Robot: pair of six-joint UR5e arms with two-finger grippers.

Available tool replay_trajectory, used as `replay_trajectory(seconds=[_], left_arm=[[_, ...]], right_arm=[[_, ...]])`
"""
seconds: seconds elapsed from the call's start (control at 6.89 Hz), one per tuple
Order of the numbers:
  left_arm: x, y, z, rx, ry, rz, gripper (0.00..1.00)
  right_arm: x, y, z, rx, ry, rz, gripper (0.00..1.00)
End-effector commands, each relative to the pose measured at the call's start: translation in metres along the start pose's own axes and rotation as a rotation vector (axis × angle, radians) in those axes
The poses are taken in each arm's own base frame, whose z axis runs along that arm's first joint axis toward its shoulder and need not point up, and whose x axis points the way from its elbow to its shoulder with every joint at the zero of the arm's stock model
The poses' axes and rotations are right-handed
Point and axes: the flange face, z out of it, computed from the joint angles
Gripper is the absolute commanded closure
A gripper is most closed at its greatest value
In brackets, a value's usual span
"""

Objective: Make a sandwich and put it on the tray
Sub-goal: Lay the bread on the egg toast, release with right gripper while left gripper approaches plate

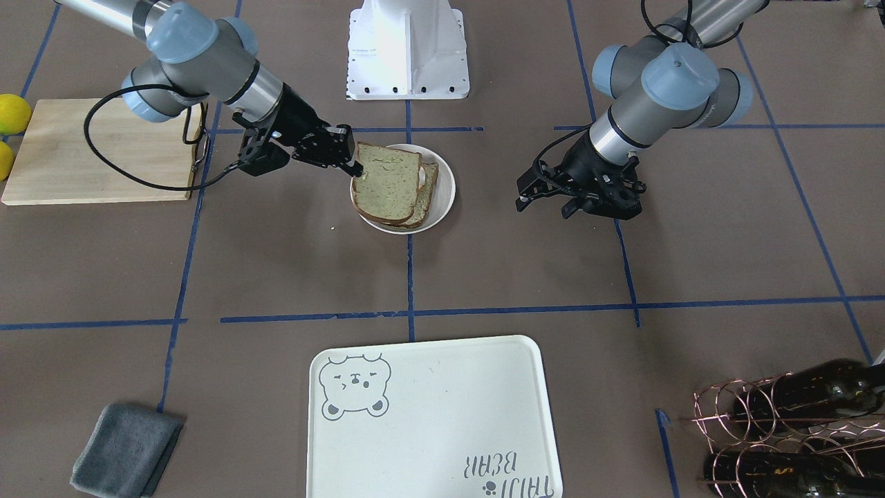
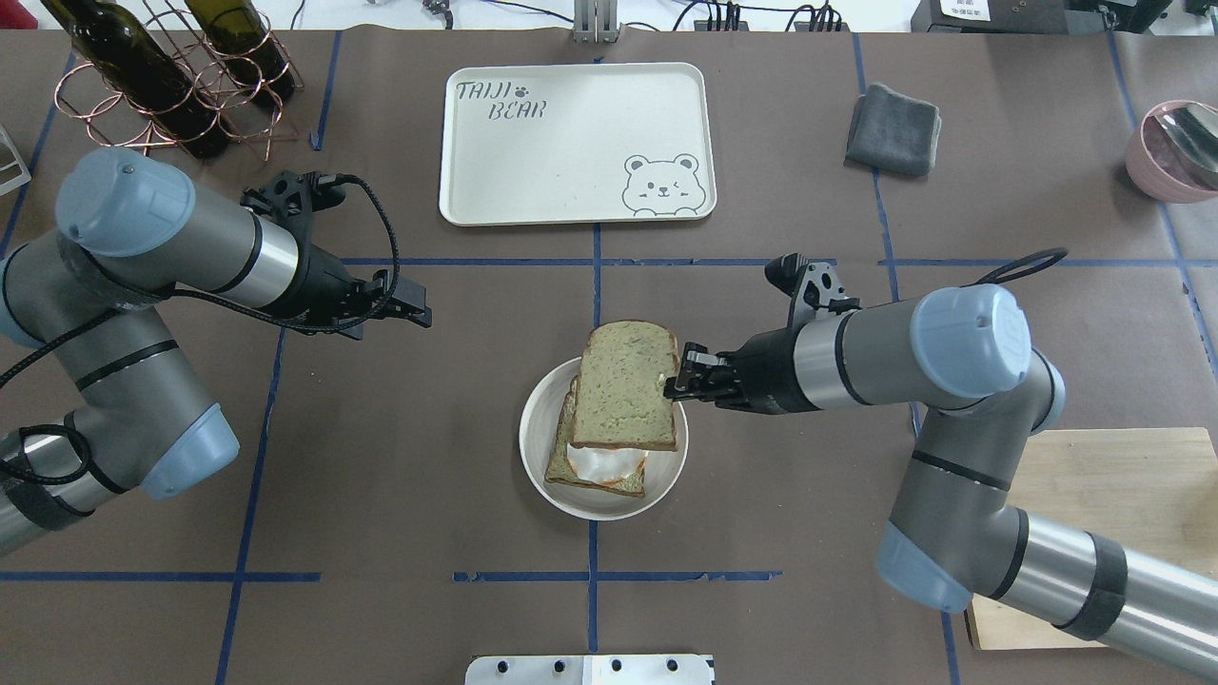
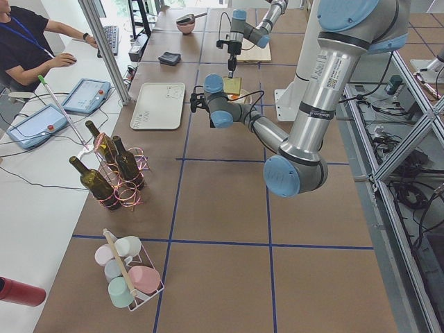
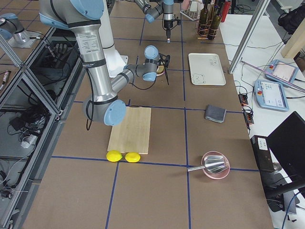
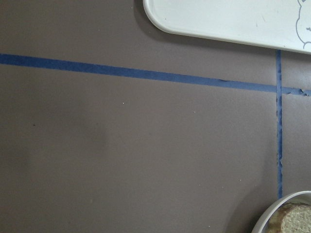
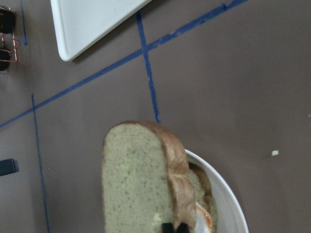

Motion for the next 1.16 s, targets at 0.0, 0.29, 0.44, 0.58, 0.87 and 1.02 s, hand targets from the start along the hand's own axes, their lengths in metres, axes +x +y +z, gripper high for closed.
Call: replay_trajectory(seconds=[0.0, 0.29, 0.44, 0.58, 0.87, 1.02], left_arm=[[0.004, 0.0, 0.001, -0.001, 0.005, 0.004, 0.0], [0.008, 0.001, 0.003, -0.005, 0.008, -0.003, 0.0], [0.012, 0.006, 0.007, -0.014, 0.011, 0.001, 0.0], [0.017, 0.01, 0.01, -0.023, 0.015, 0.008, 0.0], [0.044, 0.031, 0.027, -0.061, 0.038, 0.04, 0.0], [0.059, 0.053, 0.046, -0.047, 0.03, 0.062, 0.11]], right_arm=[[0.0, 0.03, 0.025, 0.006, 0.026, -0.004, 1.0], [0.006, 0.031, 0.034, 0.025, 0.04, -0.005, 1.0], [0.003, 0.03, 0.031, 0.024, 0.037, -0.006, 0.73], [0.003, 0.025, 0.028, 0.032, 0.037, -0.005, 0.09], [-0.01, 0.003, 0.006, 0.039, 0.007, -0.002, 0.0], [-0.016, -0.03, -0.024, 0.023, 0.02, 0.019, 0.0]])
